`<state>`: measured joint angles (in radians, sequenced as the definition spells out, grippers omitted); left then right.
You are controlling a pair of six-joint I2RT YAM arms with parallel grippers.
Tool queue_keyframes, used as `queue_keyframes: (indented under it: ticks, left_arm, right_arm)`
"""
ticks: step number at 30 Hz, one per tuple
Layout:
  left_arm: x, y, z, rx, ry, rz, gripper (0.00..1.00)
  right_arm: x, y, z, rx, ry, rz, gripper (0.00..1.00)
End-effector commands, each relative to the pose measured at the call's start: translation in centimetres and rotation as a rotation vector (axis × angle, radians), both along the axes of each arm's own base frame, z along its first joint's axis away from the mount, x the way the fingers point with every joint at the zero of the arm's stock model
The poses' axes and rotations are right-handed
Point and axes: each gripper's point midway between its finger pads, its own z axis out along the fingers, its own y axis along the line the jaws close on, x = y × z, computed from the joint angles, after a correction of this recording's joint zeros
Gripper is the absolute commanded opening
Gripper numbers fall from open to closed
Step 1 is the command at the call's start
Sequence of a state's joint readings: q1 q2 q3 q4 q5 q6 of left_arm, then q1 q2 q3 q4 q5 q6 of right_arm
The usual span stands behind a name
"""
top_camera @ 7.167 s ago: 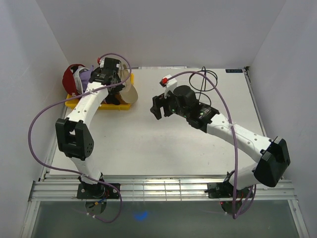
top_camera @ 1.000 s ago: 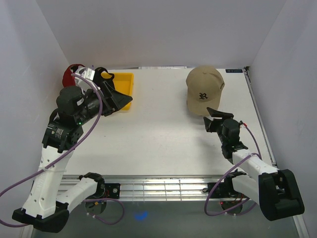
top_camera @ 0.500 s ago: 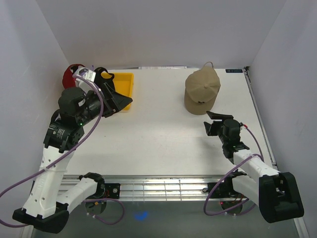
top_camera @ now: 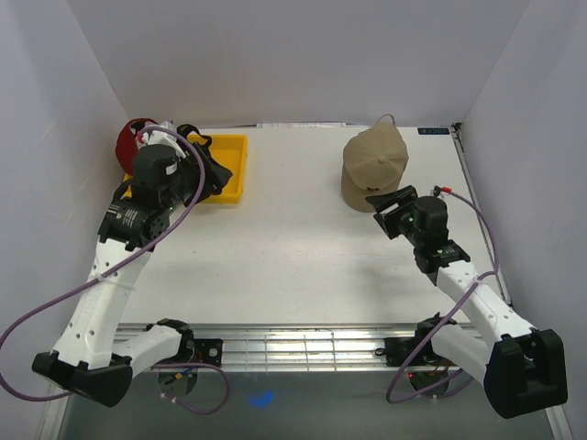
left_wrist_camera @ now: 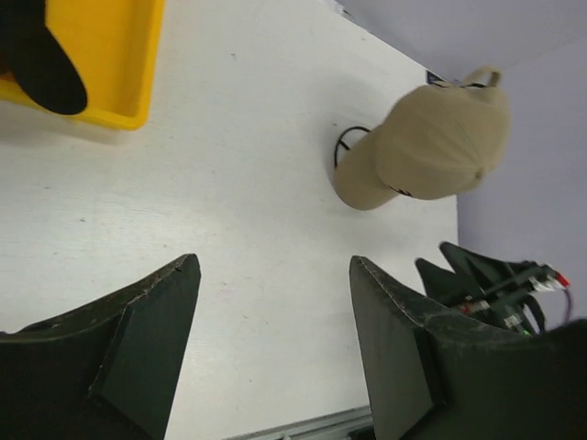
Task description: Stack the hats
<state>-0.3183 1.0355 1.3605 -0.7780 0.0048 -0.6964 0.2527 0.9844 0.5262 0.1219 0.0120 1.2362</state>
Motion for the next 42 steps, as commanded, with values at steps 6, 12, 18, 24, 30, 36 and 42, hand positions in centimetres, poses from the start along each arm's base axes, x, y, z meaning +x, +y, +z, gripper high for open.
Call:
queue_keyframes:
  ticks: [6, 12, 18, 24, 30, 36, 42]
  left_arm:
    - [3.3, 4.0, -1.0, 0.152, 0.035, 0.240, 0.75]
    - [3.2, 4.0, -1.3, 0.150, 0.052, 0.242, 0.74]
    - [0.8, 3.1, 0.9, 0.068, 0.005, 0.175, 0.72]
    - [-3.0, 2.2, 6.9, -0.053, -0.113, 0.082, 0.72]
    - [-9.0, 2.0, 14.8, -0.166, -0.250, -0.019, 0.73]
    - [-11.8, 0.6, 15.0, -0.216, -0.223, -0.131, 0.73]
    - [-13.1, 0.5, 14.1, -0.200, -0.205, -0.174, 0.73]
  right_arm:
    - [-0.7, 5.5, 3.5, -0.421, -0.129, 0.341, 0.69]
    - [-0.3, 12.5, 7.3, -0.541, -0.230, 0.515, 0.69]
    - [1.7, 20.8, 11.5, -0.561, -0.383, 0.663, 0.70]
    - [3.3, 29.5, 13.0, -0.543, -0.528, 0.780, 0.69]
    - [4.8, 38.3, 13.2, -0.547, -0.662, 0.839, 0.70]
    - [6.5, 43.9, 11.1, -0.561, -0.745, 0.835, 0.69]
    - [7.8, 46.1, 8.0, -0.569, -0.765, 0.768, 0.70]
